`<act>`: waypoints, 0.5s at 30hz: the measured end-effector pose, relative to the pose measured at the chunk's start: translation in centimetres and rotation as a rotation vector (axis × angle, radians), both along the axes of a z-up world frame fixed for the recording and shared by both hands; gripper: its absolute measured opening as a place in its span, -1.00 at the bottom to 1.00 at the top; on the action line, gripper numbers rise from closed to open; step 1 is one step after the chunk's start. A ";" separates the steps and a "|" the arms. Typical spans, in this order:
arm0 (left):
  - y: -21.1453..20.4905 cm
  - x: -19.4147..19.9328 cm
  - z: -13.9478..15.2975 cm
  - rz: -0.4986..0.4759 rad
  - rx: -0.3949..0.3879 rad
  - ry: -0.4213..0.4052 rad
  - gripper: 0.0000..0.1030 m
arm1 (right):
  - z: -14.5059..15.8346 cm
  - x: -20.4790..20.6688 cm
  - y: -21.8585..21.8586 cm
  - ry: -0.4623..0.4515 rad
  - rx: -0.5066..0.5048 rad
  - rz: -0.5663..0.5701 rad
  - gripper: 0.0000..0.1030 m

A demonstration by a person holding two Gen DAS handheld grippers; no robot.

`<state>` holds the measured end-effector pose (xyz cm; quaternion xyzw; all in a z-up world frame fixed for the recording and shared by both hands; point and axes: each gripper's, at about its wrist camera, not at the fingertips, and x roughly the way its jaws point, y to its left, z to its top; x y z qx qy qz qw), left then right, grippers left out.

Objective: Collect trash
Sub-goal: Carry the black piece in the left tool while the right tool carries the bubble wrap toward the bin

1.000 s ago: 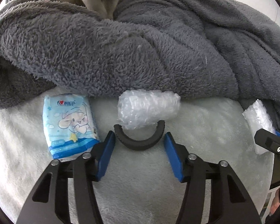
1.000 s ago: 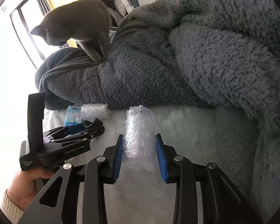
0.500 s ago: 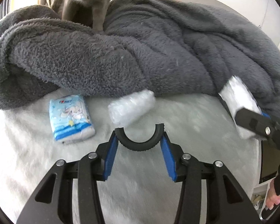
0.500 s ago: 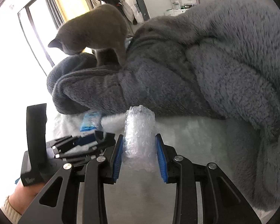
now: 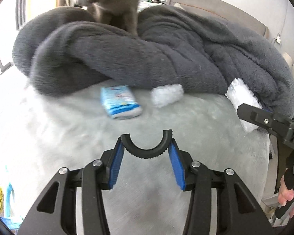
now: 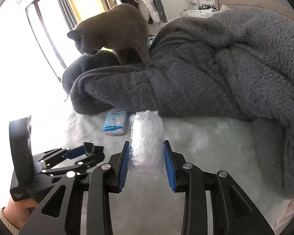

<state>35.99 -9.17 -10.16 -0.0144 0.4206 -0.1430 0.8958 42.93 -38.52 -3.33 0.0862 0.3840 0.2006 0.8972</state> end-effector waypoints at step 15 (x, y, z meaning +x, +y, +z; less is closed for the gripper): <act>8.3 -5.7 2.3 0.159 0.020 -0.043 -0.05 | 0.5 -4.2 8.9 -0.032 -0.033 0.128 -0.34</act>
